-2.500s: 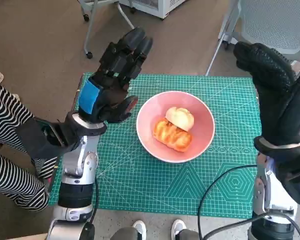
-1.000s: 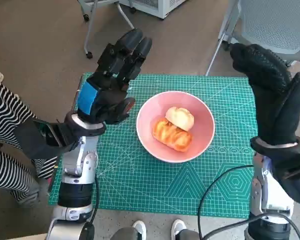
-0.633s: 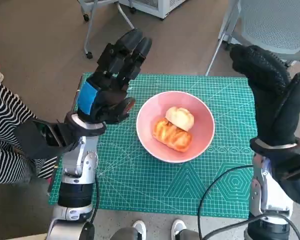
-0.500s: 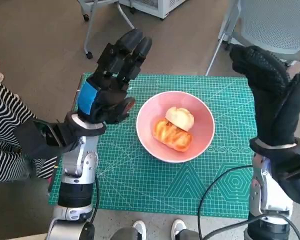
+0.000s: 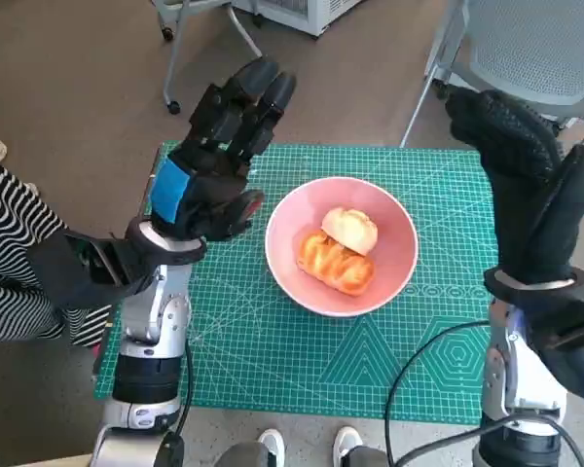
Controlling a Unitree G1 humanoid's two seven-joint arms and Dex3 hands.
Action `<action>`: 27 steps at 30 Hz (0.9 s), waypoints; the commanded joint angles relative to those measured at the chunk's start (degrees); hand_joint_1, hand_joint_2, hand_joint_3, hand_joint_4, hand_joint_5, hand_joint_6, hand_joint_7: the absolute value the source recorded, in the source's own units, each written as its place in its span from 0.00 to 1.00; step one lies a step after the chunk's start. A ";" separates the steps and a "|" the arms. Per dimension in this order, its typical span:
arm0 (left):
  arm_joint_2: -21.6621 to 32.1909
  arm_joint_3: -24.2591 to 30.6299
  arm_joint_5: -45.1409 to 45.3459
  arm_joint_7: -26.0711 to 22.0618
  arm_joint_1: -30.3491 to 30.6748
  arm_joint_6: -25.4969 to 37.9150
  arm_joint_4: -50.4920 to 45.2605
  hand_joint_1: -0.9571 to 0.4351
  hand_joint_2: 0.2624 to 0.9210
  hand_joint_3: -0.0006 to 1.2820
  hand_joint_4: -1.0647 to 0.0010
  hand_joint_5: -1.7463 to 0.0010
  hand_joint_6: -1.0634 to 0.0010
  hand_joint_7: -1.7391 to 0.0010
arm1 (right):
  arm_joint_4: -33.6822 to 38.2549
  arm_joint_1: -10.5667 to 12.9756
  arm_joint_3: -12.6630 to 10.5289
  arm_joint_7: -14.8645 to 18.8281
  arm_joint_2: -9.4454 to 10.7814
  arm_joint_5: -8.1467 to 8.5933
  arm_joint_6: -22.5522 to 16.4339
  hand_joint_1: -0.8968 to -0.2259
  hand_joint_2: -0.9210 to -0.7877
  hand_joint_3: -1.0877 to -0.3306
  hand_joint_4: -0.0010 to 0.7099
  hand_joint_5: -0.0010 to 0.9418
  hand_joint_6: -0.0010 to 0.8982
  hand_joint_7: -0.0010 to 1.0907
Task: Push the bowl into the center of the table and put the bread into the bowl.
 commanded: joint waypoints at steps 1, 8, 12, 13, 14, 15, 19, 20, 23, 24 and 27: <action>0.07 0.15 -0.50 -0.21 -0.14 0.30 -0.39 0.19 1.00 0.29 1.00 0.95 1.00 0.74 | 1.26 1.35 0.57 -0.15 0.50 -0.14 -0.49 0.27 0.00 0.56 0.34 0.00 0.14 0.52; 0.46 0.12 -0.51 -0.45 -0.44 0.68 -0.60 0.19 1.00 0.29 1.00 0.96 1.00 0.73 | 2.38 1.28 0.97 0.05 0.23 -0.68 -2.10 0.28 0.00 0.53 0.34 0.00 0.13 0.52; 0.65 0.19 -0.44 -0.78 -0.46 0.47 -0.49 0.19 1.00 0.29 1.00 0.97 1.00 0.73 | 2.81 1.30 1.19 -0.11 0.11 -1.24 -2.92 0.29 0.00 0.52 0.34 0.00 0.13 0.51; 0.69 0.22 -0.45 -0.86 -0.46 0.45 -0.48 0.19 1.00 0.29 1.00 0.97 1.00 0.73 | 2.92 1.29 1.25 -0.14 0.10 -1.31 -3.09 0.28 0.00 0.52 0.34 0.00 0.13 0.51; 0.73 0.22 -0.41 -0.91 -0.46 0.43 -0.51 0.19 1.00 0.29 1.00 0.97 1.00 0.73 | 3.05 1.27 1.27 -0.13 0.08 -1.32 -3.26 0.28 0.00 0.51 0.34 0.00 0.13 0.51; 0.76 0.24 -0.40 -0.95 -0.45 0.41 -0.53 0.19 1.00 0.29 1.00 0.97 1.00 0.73 | 3.14 1.26 1.32 -0.15 0.06 -1.34 -3.40 0.28 0.00 0.51 0.34 0.00 0.13 0.51; 1.01 0.23 -0.34 -1.05 -0.43 0.60 -0.78 0.19 1.00 0.30 1.00 0.97 1.00 0.73 | 3.61 1.09 1.37 -0.18 0.05 -1.16 -3.76 0.28 0.00 0.51 0.34 0.00 0.12 0.51; 1.09 0.25 -0.34 -1.07 -0.44 0.65 -0.82 0.19 1.00 0.30 1.00 0.97 1.00 0.73 | 3.71 1.06 1.41 -0.20 0.08 -1.15 -3.83 0.28 0.00 0.51 0.34 0.00 0.12 0.51; 1.30 0.32 -0.39 -1.20 -0.41 0.73 -0.90 0.19 1.00 0.30 1.00 0.97 1.00 0.73 | 3.97 0.99 1.55 -0.25 0.19 -1.15 -4.06 0.28 0.00 0.51 0.34 0.00 0.12 0.51; 1.36 0.33 -0.41 -1.28 -0.39 0.72 -0.89 0.19 1.00 0.30 1.00 0.97 1.00 0.73 | 4.10 0.97 1.59 -0.25 0.22 -1.15 -4.15 0.28 0.00 0.51 0.34 0.00 0.12 0.51; 1.60 0.44 -0.56 -1.55 -0.29 0.69 -0.87 0.19 1.00 0.30 1.00 0.97 1.00 0.73 | 4.38 0.94 1.77 -0.31 0.33 -1.21 -4.36 0.27 0.00 0.51 0.34 0.00 0.12 0.51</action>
